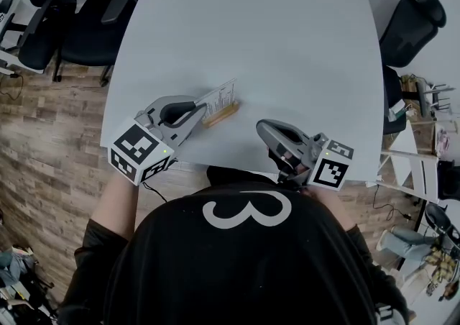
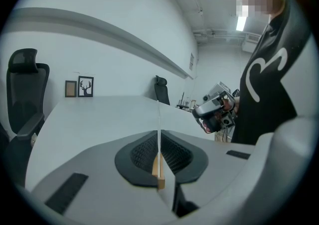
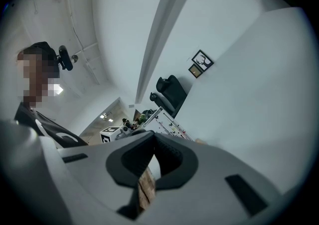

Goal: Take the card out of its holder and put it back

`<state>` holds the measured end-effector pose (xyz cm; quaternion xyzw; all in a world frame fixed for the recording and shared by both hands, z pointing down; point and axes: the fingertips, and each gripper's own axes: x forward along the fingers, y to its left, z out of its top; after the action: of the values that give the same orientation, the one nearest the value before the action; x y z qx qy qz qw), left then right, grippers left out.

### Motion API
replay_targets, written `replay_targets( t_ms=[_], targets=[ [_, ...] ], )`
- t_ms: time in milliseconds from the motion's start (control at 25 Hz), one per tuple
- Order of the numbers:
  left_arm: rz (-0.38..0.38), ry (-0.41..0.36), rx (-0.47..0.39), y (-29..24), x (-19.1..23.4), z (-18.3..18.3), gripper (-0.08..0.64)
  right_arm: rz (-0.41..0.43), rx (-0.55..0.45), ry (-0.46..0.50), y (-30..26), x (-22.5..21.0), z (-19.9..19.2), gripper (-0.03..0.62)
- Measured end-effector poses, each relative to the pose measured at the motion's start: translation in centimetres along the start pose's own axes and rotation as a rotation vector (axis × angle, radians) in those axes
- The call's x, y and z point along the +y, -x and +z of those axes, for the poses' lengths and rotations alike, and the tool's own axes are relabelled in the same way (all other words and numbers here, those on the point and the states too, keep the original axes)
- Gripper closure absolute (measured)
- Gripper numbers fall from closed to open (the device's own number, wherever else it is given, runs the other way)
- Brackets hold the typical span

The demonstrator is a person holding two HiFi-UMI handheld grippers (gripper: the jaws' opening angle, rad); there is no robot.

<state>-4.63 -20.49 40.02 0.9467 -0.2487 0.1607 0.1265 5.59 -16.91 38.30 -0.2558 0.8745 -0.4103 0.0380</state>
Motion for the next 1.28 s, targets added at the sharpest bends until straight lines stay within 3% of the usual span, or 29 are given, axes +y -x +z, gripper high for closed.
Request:
replay_targets(
  t_ms=[760, 1280],
  targets=[
    [0.016, 0.021, 0.111, -2.0, -0.1, -4.6, 0.535, -0.017, -0.002, -0.016, 0.9, -0.4, -0.7, 0.583],
    [0.046, 0.054, 0.103, -1.9, 0.4, -5.1, 0.534, -0.014, -0.007, -0.013, 1.1, 0.3, -1.5, 0.583]
  ],
)
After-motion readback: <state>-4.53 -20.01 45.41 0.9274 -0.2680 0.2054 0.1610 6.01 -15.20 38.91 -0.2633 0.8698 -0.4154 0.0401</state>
